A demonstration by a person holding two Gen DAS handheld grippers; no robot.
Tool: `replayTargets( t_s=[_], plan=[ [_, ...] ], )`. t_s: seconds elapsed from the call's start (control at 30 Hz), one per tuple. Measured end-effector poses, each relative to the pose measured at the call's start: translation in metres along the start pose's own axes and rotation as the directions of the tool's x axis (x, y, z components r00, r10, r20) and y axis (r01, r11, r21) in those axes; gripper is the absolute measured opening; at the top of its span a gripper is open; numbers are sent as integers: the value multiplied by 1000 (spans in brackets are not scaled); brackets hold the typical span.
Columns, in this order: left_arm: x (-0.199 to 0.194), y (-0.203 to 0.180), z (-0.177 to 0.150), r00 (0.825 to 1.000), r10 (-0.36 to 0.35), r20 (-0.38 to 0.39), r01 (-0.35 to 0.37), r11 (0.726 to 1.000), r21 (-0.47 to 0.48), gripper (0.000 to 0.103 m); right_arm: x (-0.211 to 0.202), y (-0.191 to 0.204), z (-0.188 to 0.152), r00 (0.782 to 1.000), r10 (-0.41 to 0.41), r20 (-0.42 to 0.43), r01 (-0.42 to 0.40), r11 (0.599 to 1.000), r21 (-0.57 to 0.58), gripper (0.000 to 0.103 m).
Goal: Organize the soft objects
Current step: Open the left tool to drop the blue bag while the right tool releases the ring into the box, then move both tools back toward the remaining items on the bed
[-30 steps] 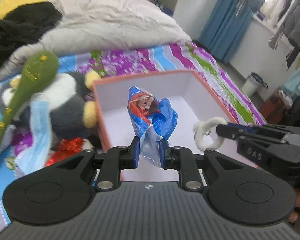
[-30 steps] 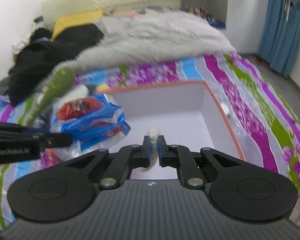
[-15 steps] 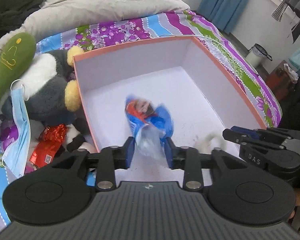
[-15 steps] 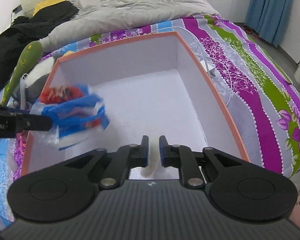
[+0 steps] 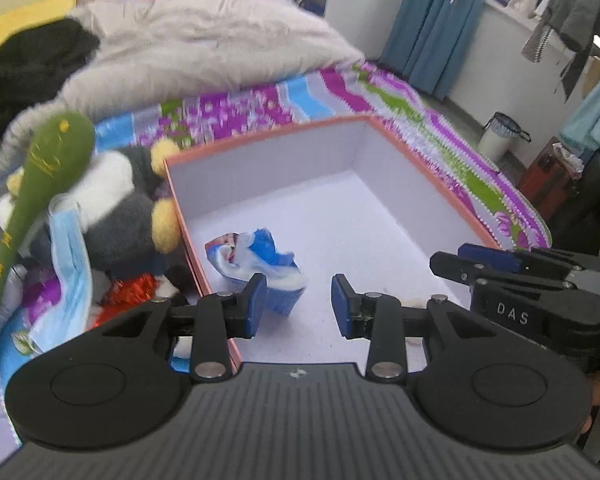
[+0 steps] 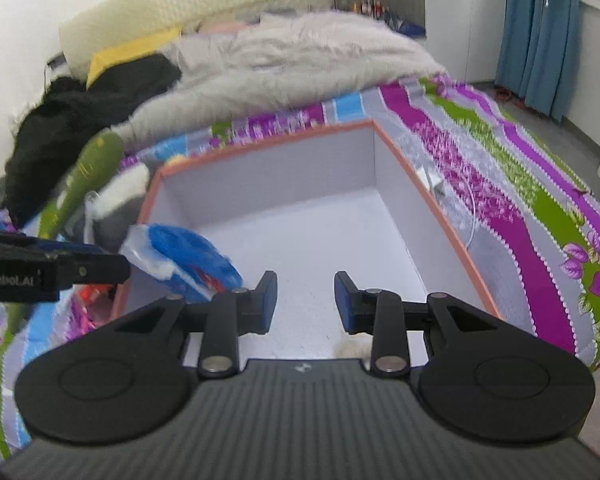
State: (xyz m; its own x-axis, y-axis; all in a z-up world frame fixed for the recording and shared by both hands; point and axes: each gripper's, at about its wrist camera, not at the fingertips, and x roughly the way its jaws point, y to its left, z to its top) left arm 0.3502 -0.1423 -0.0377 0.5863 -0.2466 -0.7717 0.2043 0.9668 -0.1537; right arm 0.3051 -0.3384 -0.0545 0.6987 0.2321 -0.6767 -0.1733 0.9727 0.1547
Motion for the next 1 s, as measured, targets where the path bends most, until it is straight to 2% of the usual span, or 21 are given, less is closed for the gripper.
replayTargets(
  t_s=[0.37,0.63,1.0],
  plan=[
    [-74,11,-30,988,-21,154,23,1000,-9,41,-60,38,-10,984,87,159,-78,995,-61,35],
    [-119,31,-70,973,22,228,-13,999,-43,41,-82,65,-31,968,147,204,-136,988,-67,35],
    [-155,69,-124,964,75,255,-47,992,-114,41,-100,104,-60,959,193,207,-175,980,-99,35]
  ],
)
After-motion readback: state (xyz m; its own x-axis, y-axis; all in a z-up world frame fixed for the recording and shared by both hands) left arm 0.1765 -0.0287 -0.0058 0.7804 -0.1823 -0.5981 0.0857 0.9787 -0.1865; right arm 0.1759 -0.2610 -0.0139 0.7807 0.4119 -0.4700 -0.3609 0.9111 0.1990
